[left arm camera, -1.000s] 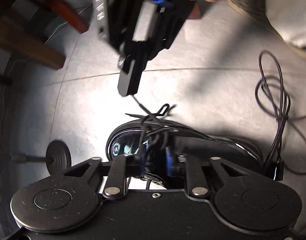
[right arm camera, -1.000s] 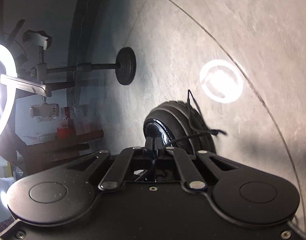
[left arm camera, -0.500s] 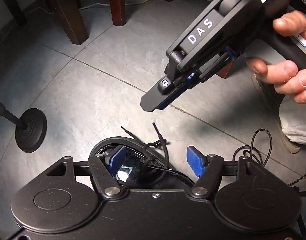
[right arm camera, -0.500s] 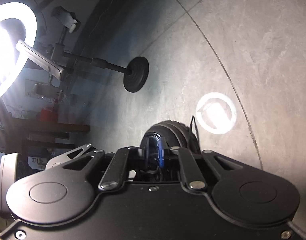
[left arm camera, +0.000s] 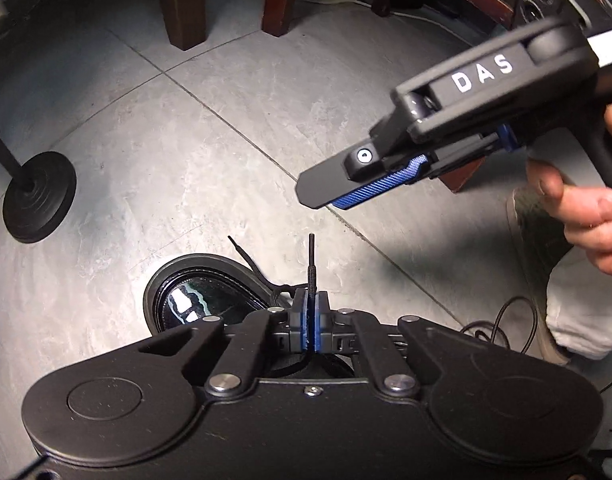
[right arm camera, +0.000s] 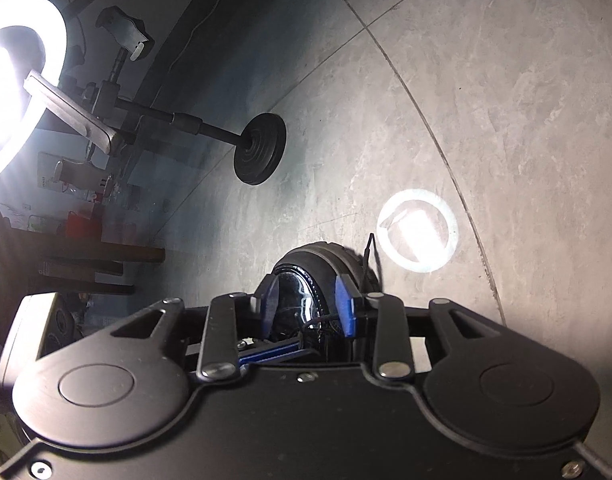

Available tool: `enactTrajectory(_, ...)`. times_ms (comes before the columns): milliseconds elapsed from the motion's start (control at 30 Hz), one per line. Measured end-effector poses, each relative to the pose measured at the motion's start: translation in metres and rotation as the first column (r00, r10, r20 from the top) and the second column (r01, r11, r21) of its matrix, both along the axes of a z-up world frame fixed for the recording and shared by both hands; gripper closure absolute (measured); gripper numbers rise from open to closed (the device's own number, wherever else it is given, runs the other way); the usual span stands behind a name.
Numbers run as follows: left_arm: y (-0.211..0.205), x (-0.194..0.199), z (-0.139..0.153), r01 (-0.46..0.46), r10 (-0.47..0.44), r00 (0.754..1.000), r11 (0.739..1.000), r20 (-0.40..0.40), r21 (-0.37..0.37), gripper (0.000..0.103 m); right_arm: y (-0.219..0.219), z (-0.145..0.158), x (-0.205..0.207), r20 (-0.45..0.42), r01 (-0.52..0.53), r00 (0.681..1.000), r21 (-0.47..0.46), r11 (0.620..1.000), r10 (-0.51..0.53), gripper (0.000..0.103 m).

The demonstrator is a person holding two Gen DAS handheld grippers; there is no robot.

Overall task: Lace up shoes with both hands
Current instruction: 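Lift the lace end up with the left tool while the right tool grips the lace at the shoe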

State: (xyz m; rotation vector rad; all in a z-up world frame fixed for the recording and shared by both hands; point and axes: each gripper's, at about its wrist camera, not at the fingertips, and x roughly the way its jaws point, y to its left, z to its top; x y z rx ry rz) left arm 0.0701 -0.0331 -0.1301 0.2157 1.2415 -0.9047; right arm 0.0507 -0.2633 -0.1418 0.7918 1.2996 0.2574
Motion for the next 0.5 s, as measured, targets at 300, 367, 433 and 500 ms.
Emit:
enactTrajectory(300, 0.049, 0.049, 0.013, -0.314, 0.273, 0.939, 0.928, -0.21, -0.199, 0.1, 0.012, 0.015, 0.0, 0.14, -0.108, 0.98, -0.208, 0.972, 0.138, 0.032)
enactTrajectory(367, 0.06, 0.055, 0.016, -0.373, 0.319, 0.918, 0.897, -0.237, -0.238, 0.1, 0.015, 0.012, -0.001, 0.129, -0.14, 0.977, -0.218, 0.966, 0.171, 0.032)
enactTrajectory(433, 0.066, 0.058, 0.019, -0.406, 0.347, 0.906, 0.875, -0.243, -0.262, 0.1, 0.02, 0.013, -0.003, 0.134, -0.181, 0.968, -0.201, 0.963, 0.211, 0.032)
enactTrajectory(500, 0.067, 0.061, 0.026, -0.415, 0.352, 0.903, 0.863, -0.247, -0.288, 0.1, 0.029, 0.017, -0.005, 0.162, -0.239, 0.949, -0.196, 0.951, 0.272, 0.032)
